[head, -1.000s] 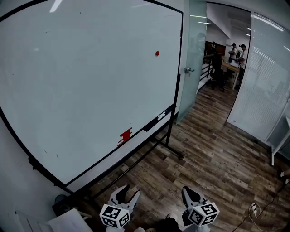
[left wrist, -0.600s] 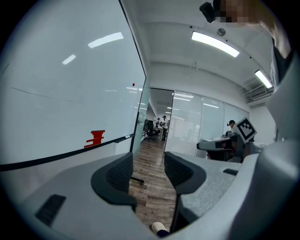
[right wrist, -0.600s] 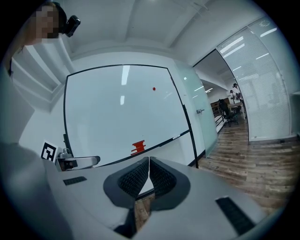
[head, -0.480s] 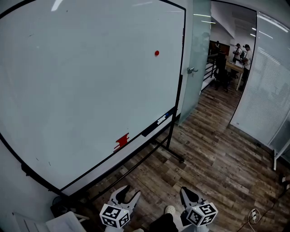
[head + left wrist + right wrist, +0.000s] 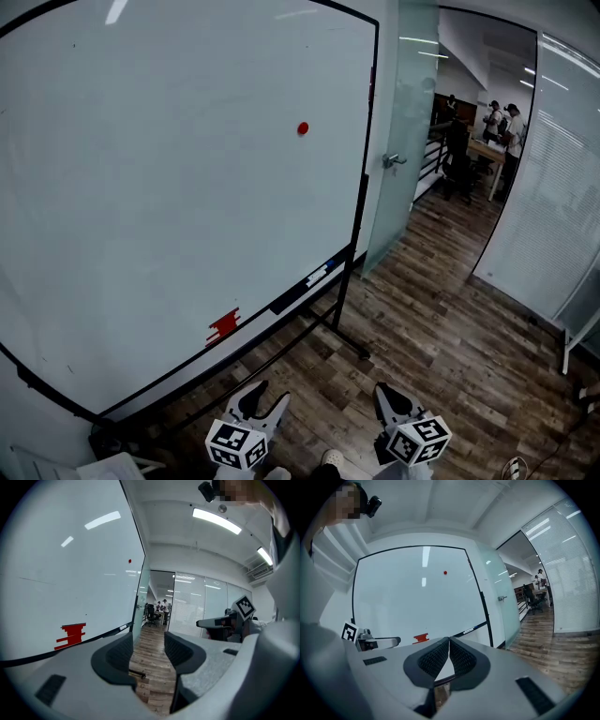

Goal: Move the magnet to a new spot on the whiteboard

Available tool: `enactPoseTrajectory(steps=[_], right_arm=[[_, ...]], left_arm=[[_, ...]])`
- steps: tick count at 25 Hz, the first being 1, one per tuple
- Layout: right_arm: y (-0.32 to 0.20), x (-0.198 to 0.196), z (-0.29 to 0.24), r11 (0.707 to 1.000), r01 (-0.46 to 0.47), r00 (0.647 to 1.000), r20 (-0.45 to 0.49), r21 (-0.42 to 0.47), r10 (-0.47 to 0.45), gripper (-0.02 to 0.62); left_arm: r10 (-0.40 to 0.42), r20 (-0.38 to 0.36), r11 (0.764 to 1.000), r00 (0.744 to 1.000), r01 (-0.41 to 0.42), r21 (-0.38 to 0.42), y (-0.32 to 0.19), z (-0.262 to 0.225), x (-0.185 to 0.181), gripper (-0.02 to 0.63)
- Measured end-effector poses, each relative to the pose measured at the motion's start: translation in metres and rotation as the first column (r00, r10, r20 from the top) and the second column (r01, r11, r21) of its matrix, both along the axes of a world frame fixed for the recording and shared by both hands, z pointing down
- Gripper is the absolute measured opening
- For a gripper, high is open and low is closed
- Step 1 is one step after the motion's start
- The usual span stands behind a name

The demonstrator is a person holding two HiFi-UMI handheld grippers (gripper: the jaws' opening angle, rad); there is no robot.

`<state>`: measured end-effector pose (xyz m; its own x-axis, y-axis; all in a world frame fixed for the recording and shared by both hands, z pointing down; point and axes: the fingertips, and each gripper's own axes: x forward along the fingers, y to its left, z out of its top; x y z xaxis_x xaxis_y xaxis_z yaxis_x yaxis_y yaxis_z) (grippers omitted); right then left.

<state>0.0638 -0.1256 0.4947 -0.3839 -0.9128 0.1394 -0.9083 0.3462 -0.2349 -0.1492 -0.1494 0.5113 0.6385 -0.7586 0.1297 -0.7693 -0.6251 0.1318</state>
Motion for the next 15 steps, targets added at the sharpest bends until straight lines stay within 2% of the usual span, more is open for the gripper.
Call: enactPoseTrajectory(steps=[15], right_arm=[[-0.115,0.085,-0.002,0.998,0.050,0.999,0.009,0.026,-0.050,0.029]], left_arm=[[-0.064,0.007,0.998,0.998,0.064,0.024,-0.105,-0.003,0.077,0.207]])
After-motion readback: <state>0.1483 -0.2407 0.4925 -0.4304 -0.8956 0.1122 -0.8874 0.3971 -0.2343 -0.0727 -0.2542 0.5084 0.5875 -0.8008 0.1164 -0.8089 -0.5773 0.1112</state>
